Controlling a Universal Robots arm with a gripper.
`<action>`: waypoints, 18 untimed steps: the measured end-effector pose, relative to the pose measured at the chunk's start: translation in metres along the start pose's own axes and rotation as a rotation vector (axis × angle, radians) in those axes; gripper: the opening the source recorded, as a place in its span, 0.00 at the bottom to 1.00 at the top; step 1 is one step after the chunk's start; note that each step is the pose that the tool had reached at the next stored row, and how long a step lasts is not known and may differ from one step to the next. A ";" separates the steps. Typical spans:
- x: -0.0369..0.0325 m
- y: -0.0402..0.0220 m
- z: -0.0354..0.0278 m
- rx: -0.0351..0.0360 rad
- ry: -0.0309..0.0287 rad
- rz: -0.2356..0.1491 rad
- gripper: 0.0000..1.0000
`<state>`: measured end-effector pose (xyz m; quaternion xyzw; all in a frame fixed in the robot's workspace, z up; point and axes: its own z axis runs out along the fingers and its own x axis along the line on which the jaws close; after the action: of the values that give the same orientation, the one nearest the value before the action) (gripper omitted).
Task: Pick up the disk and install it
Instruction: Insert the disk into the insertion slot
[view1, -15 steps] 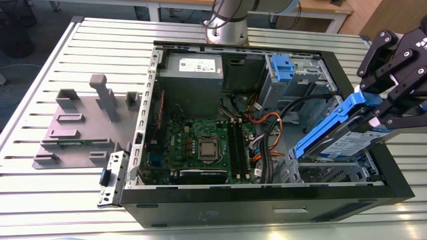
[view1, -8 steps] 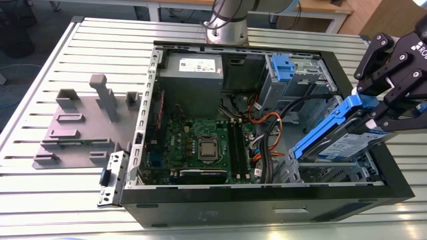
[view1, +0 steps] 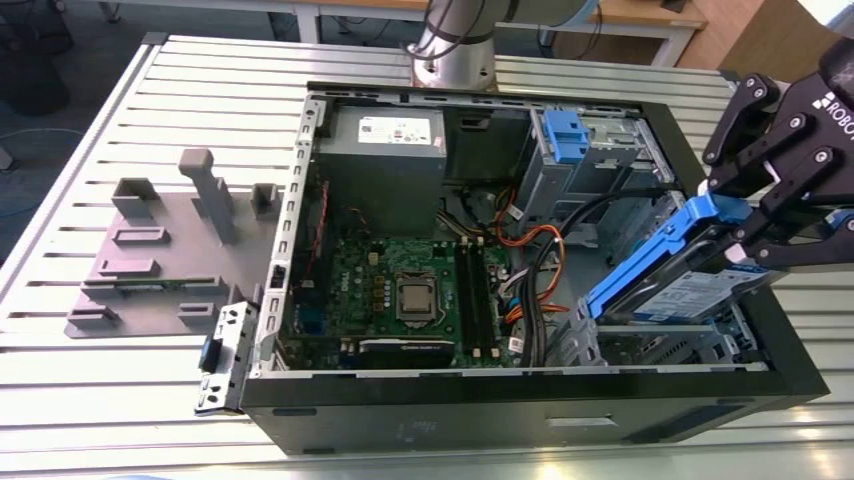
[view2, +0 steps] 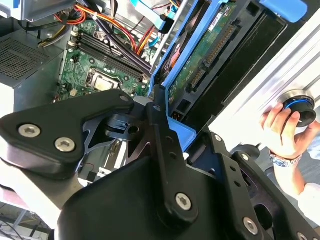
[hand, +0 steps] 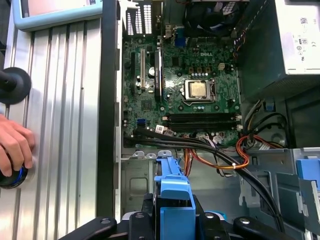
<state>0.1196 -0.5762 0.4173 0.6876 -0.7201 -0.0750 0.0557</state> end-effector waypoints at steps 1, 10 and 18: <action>0.0000 0.0000 0.0005 0.0000 0.0001 0.000 0.37; 0.0001 -0.0007 0.0055 0.0000 0.0000 0.000 0.37; 0.0003 -0.0018 0.0112 0.0000 0.0001 0.000 0.37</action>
<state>0.1193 -0.5762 0.4060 0.6876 -0.7201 -0.0750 0.0557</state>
